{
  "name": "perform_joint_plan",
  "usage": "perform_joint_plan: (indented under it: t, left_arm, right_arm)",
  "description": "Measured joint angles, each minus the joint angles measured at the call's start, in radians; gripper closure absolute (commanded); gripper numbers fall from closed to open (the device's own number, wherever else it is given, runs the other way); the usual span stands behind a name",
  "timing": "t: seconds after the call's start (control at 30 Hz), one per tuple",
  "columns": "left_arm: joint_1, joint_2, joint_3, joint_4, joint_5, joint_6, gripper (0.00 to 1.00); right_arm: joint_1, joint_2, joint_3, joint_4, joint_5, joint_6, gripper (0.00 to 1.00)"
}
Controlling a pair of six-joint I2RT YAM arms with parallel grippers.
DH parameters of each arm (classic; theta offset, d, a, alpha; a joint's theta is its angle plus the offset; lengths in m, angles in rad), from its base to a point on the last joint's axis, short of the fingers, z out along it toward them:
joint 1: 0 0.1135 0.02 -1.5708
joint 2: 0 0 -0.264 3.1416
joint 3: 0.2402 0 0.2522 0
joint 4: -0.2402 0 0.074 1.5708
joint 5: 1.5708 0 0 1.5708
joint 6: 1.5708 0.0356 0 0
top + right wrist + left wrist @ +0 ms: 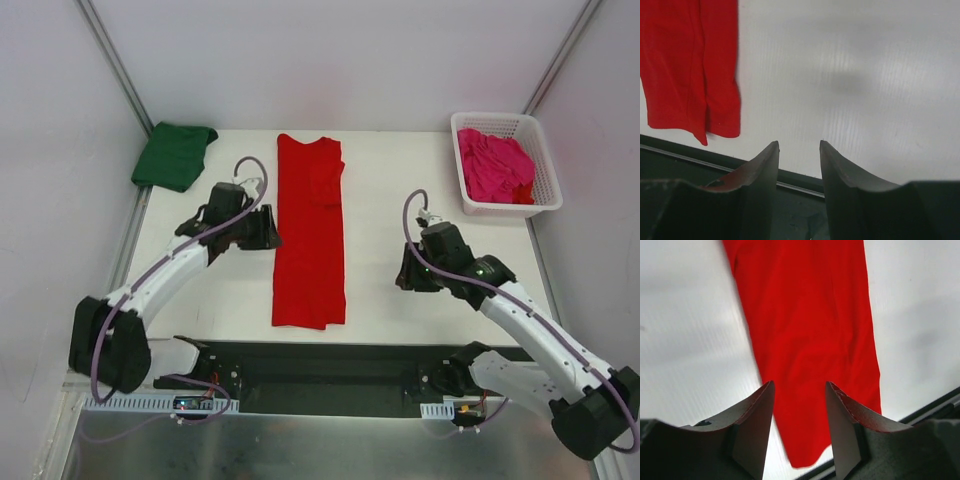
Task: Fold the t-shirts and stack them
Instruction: Rotate the tshirt 90 degrees
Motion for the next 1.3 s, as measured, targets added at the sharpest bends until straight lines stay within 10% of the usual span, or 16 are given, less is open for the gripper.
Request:
perform_joint_plan:
  t: [0.4, 1.3]
  left_arm:
    - [0.0, -0.621, -0.374, 0.028, -0.001, -0.142, 0.52]
    - [-0.153, -0.651, -0.415, 0.01, -0.053, -0.167, 0.54]
  right_arm:
    - [0.337, 0.391, 0.136, 0.184, 0.011, 0.002, 0.61]
    - [0.146, 0.846, 0.506, 0.312, -0.053, -0.038, 0.62]
